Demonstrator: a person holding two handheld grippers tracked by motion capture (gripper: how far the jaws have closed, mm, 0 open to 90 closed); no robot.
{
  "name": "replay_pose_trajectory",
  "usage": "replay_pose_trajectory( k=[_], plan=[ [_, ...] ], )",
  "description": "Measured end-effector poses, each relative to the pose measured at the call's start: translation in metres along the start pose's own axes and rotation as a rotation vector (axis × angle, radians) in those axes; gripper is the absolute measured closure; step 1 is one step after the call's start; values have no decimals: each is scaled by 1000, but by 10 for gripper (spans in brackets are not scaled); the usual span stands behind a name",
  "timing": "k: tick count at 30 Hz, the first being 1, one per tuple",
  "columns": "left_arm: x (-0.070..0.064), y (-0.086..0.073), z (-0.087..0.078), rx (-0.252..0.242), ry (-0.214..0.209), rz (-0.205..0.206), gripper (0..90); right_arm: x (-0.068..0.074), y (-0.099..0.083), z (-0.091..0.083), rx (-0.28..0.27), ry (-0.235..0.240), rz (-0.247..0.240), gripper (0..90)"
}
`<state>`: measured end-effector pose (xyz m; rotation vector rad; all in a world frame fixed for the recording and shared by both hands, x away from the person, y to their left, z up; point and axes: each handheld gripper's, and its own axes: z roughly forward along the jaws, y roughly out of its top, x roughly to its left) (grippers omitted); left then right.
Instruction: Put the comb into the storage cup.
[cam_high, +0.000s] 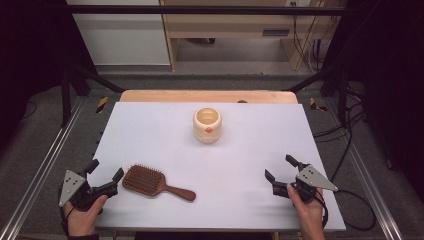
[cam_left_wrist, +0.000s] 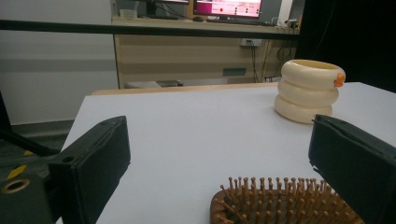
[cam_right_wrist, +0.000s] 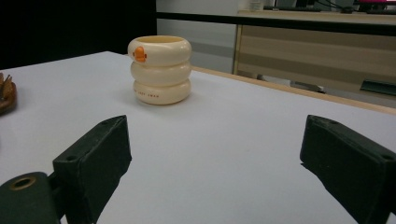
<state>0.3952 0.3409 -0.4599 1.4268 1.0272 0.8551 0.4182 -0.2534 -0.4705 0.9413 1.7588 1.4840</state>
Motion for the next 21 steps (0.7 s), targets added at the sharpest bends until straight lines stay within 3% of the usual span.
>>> replay_pose_trajectory(
  k=[17,21],
  plan=[
    [-8,3,3,30,-21,27,120,1,-1,1,4,3,5,88],
    [-7,2,5,54,-25,13,221,1,-1,1,8,-2,1,91]
  ],
)
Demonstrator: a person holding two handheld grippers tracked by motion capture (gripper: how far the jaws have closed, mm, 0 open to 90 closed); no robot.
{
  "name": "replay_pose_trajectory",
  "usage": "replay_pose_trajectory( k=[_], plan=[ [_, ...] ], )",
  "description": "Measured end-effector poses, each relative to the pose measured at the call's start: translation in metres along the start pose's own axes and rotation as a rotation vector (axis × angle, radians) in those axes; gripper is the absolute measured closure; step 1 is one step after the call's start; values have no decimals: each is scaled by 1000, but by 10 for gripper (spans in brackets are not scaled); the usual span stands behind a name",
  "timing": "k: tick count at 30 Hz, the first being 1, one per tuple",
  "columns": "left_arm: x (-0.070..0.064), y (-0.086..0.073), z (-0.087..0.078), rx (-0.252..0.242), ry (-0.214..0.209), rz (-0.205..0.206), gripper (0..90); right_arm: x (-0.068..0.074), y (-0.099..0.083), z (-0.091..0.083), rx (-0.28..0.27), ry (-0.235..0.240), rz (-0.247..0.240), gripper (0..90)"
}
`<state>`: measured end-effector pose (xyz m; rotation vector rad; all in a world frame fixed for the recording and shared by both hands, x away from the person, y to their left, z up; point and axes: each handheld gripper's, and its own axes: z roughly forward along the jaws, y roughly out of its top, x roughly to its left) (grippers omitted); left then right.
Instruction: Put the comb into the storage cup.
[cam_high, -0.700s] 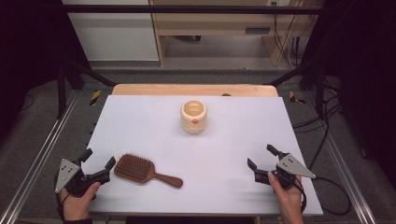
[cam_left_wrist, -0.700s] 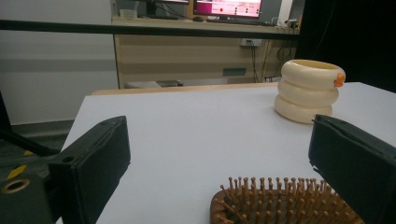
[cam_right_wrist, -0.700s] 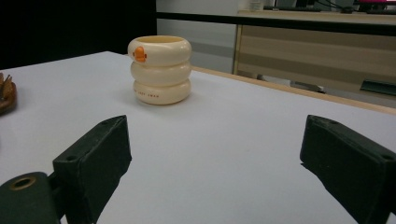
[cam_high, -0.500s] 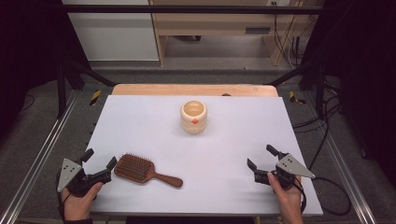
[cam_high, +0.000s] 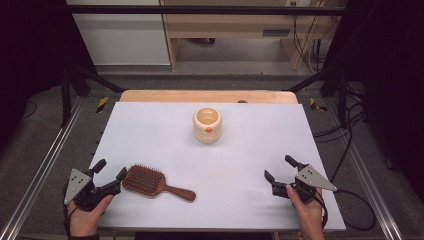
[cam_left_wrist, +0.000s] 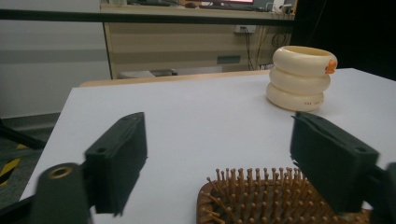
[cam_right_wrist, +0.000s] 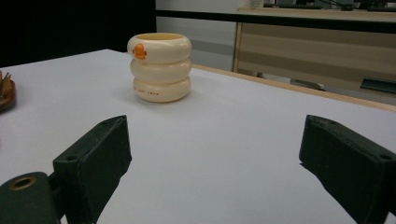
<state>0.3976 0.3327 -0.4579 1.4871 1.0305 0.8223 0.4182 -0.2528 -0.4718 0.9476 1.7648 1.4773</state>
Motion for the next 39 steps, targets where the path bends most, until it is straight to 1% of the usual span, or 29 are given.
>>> replay_pose_trajectory(
  k=[2,3,4,5,6,8,10,11,12,13,14,15,16,18,19,20,21,22,24,25,28,30,32,33,34,35,36,37,39],
  plan=[
    [4,1,2,-8,6,-26,279,0,0,0,3,-1,1,93],
    [6,2,2,-11,15,-25,301,0,0,0,2,-1,0,94],
    [11,3,3,-15,18,-36,327,0,0,1,2,-1,-1,95],
    [11,3,3,-15,18,-36,347,0,0,1,2,0,-4,95],
    [15,3,7,-14,14,-57,383,0,0,0,1,1,-7,96],
    [17,3,10,-9,16,-51,432,0,0,1,2,0,-2,97],
    [20,7,16,2,12,-51,506,-1,-1,2,5,-1,1,98],
    [22,9,19,8,9,-45,506,-1,-1,2,5,-1,1,98],
    [25,14,26,32,1,-20,603,0,0,2,6,-2,0,98],
    [26,16,29,47,4,-9,641,0,0,1,2,-1,-4,98],
    [26,16,29,47,4,-9,667,0,0,1,-4,-3,-6,98],
    [28,18,33,71,1,-27,702,1,0,0,-14,-3,0,98],
    [28,18,33,71,1,-27,720,1,0,0,-14,-3,0,98],
    [26,15,30,48,18,-37,787,1,0,-1,-20,-5,7,97],
    [25,13,29,56,16,-36,787,1,0,-1,-20,-5,7,97],
    [24,12,28,72,24,-16,791,1,0,-1,-19,-6,5,98],
    [22,11,27,88,37,9,829,0,0,0,-18,-5,6,98],
    [22,9,25,99,39,14,842,0,1,0,-19,-4,5,98],
    [23,8,22,117,37,26,875,1,1,-1,-26,-3,7,98],
    [25,7,18,134,38,43,884,1,1,-1,-30,-2,12,98],
    [30,5,15,148,41,29,900,2,1,-2,-33,-2,9,98],
    [32,3,13,170,58,28,900,2,2,-2,-36,3,9,98],
    [33,3,13,187,58,30,900,2,2,-2,-36,5,6,99],
    [32,3,13,197,59,28,900,1,2,-2,-36,4,6,98],
    [31,2,15,220,63,29,900,1,2,-2,-38,3,12,98],
    [31,2,15,220,63,29,900,1,3,-3,-38,1,13,99],
    [31,0,18,249,61,33,900,1,3,-3,-36,-1,13,99],
    [31,0,18,249,61,33,900,1,3,-3,-36,-1,13,99],
    [32,0,21,281,48,19,900,1,2,-3,-33,7,19,99]
  ],
)
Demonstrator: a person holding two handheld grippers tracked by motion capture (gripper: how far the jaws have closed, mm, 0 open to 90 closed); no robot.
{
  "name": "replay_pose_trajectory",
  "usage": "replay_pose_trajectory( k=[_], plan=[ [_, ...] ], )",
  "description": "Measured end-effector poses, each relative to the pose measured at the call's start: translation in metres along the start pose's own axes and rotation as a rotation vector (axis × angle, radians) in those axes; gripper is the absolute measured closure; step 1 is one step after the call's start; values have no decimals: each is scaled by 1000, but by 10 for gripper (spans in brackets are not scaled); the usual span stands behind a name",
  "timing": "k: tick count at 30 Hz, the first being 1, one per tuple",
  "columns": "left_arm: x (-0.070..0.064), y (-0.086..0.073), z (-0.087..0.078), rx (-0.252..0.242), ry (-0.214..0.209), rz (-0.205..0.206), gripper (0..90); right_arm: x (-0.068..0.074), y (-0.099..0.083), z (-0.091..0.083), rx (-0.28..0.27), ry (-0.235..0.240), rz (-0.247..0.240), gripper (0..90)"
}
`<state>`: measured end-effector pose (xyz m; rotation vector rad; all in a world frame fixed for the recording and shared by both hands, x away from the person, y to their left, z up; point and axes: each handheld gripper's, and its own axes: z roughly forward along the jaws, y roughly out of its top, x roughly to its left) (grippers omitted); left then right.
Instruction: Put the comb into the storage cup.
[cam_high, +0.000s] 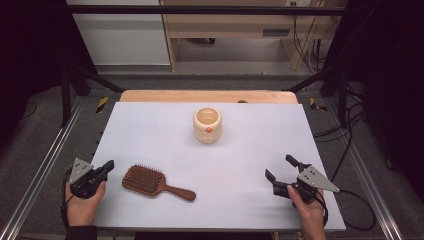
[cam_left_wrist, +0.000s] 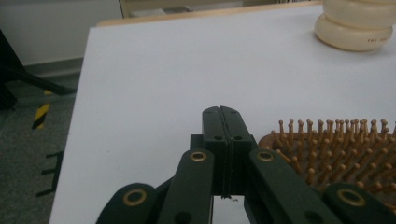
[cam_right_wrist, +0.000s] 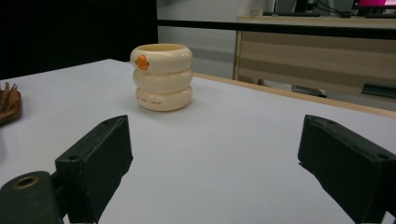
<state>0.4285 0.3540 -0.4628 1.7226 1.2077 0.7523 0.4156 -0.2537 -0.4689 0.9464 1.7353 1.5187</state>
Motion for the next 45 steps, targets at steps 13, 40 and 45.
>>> replay_pose_trajectory(
  k=[13,40,45],
  plan=[
    [0,-5,3,86,-37,-23,900,0,-1,2,26,-7,-1,101],
    [-9,-11,16,230,-90,2,900,1,-2,2,42,-18,-4,104],
    [-12,-11,16,242,-87,11,900,1,-2,3,42,-18,-6,104]
  ],
)
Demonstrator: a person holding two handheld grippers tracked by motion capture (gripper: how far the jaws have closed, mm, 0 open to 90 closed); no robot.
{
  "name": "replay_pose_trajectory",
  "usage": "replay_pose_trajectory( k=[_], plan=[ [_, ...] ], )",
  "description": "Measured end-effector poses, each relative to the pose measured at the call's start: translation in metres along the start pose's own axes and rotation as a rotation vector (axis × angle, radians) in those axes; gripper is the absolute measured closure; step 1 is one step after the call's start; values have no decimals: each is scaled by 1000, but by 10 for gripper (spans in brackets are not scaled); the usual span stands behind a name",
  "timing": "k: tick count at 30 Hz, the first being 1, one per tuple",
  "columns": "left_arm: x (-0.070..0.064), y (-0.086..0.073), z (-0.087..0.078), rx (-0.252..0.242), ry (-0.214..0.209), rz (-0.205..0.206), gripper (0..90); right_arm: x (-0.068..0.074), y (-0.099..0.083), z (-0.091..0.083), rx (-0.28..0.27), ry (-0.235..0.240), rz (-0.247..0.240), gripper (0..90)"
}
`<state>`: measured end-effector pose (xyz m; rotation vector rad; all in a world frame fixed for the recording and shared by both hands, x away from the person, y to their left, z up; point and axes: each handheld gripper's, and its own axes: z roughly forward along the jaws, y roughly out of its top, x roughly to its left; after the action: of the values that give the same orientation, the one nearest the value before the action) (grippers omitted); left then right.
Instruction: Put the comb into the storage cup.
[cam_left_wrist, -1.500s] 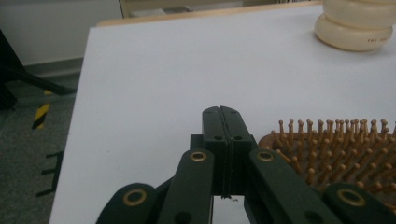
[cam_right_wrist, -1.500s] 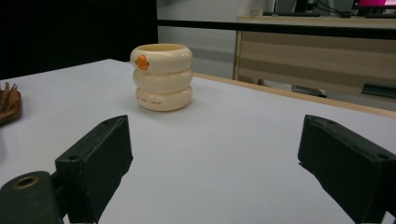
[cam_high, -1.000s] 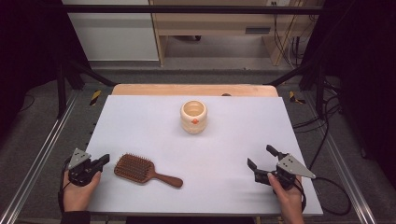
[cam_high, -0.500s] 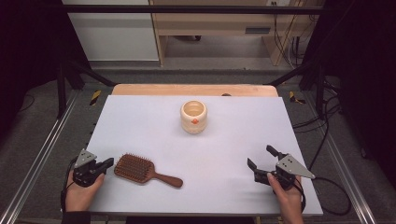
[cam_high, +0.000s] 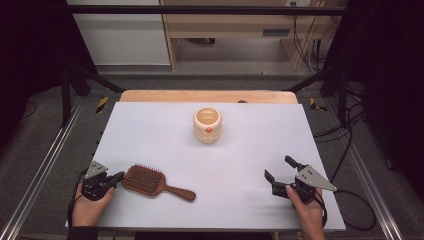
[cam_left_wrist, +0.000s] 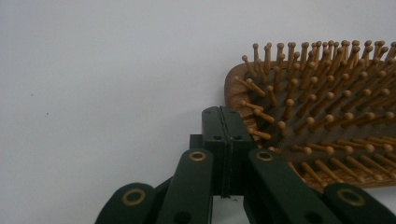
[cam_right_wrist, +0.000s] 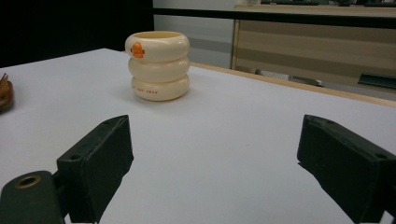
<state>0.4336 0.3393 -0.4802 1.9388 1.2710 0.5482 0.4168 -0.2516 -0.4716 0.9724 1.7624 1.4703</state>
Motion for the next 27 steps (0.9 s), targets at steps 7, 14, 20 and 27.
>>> replay_pose_trajectory(
  k=[7,14,20,27],
  plan=[
    [-12,2,3,14,-24,27,900,0,0,0,6,0,2,104],
    [-43,9,12,34,-36,94,900,-1,0,0,25,2,0,103],
    [-69,12,20,51,-67,139,900,0,0,1,31,5,2,101],
    [-88,16,26,55,-76,158,900,-1,0,1,43,1,6,96]
  ],
)
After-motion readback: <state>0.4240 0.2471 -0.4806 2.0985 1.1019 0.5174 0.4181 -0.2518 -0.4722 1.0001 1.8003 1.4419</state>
